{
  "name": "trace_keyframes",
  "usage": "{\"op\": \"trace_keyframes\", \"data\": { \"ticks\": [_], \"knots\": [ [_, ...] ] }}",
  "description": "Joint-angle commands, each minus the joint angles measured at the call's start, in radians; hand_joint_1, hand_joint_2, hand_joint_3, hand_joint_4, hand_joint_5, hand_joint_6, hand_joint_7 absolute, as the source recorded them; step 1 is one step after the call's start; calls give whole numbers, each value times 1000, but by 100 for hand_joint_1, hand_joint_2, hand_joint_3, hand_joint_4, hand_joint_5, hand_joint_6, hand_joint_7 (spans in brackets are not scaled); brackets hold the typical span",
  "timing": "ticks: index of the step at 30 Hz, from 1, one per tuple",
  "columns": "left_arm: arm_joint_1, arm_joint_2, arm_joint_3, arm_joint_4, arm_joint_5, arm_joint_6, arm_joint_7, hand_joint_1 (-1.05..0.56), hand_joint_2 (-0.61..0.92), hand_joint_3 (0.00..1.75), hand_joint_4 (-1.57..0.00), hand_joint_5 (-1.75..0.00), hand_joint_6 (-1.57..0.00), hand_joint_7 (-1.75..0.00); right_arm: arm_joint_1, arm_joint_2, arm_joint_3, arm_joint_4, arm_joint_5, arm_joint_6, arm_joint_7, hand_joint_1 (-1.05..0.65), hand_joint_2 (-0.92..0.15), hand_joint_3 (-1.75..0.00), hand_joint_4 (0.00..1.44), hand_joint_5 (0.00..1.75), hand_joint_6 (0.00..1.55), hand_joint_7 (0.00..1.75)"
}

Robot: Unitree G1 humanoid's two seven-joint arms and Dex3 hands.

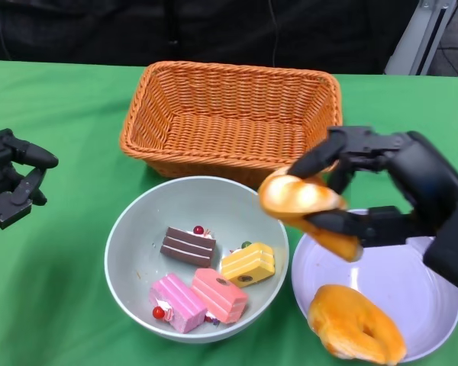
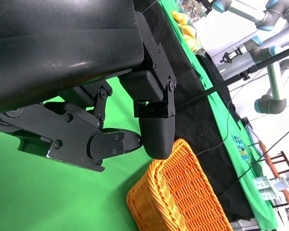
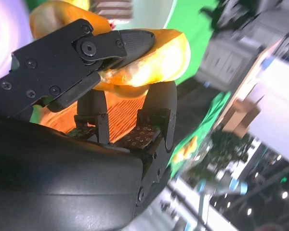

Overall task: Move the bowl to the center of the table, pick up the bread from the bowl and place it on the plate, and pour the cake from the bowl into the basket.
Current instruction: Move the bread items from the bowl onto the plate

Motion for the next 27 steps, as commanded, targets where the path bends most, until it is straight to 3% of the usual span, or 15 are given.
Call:
{"op": "trace_keyframes", "data": {
  "ticks": [1,5,9,15,18,20,22,27],
  "knots": [
    [-9,27,6,19,-8,-15,-12,-9,80,52,-86,-144,-86,-106,35,-48,-55,35,-23,-77,-50,-5,-64,-74,82,130,81,104],
    [-12,33,8,30,-14,-17,-19,-9,79,54,-86,-144,-86,-106,52,-86,-90,147,-63,-199,-119,-5,-64,-75,82,134,82,101],
    [-13,36,12,32,-19,-17,-27,-10,78,55,-87,-145,-87,-106,49,-118,-95,262,-118,-296,-187,-4,-64,-71,82,149,84,99],
    [-12,42,10,37,-10,-14,-20,-11,78,55,-85,-146,-85,-107,19,-154,-73,427,-206,-415,-281,-2,-74,-49,88,125,92,80],
    [-12,41,11,37,-14,-17,-25,-10,79,54,-85,-146,-85,-107,-3,-156,-58,490,-226,-432,-298,-3,-82,-32,84,132,96,72],
    [-13,40,13,38,-19,-21,-31,-9,80,54,-85,-147,-85,-108,-22,-155,-44,538,-246,-447,-314,-2,-85,-25,86,126,98,69],
    [-13,41,13,40,-17,-22,-31,-8,80,54,-85,-147,-85,-109,-40,-155,-27,583,-267,-463,-330,-2,-87,-23,88,119,99,67],
    [-14,42,13,43,-15,-24,-30,-9,80,54,-86,-147,-85,-109,-79,-157,14,674,-309,-493,-379,-3,-86,-22,87,128,101,65]
  ]
}}
